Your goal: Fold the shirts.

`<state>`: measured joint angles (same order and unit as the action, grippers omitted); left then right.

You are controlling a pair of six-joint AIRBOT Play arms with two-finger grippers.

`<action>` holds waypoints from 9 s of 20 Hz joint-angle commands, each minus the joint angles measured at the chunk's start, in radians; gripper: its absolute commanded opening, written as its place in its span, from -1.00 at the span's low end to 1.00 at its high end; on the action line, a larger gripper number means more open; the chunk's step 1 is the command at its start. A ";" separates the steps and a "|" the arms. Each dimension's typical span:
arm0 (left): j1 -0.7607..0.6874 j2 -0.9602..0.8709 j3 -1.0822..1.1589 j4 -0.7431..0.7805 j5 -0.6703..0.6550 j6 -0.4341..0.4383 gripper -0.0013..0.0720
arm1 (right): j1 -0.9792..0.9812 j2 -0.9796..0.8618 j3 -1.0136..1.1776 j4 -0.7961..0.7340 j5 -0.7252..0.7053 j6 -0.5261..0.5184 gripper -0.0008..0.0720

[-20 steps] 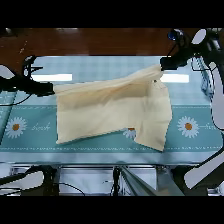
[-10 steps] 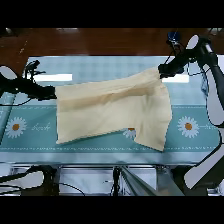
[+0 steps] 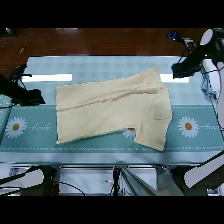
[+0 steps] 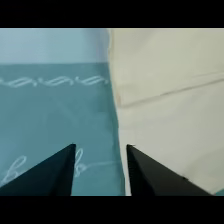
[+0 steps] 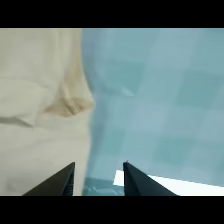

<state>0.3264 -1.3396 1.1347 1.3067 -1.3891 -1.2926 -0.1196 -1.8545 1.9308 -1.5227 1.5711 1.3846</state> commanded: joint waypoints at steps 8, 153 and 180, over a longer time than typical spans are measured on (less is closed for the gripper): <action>0.323 0.229 -0.506 -0.310 -0.139 0.175 0.70 | -0.341 0.150 -0.431 0.494 0.162 -0.129 0.43; -0.061 -0.269 0.366 -0.513 0.013 0.071 0.02 | -0.014 -0.008 -0.104 0.721 -0.296 -0.183 -0.91; -0.878 -0.545 0.367 -0.795 0.508 -0.224 -0.85 | -0.011 0.260 -0.096 0.518 0.037 -0.105 -0.91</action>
<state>-0.5266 -1.8694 1.5002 0.5232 -0.9272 -1.4879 -0.1318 -1.6379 1.8343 -1.0050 1.5974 1.2732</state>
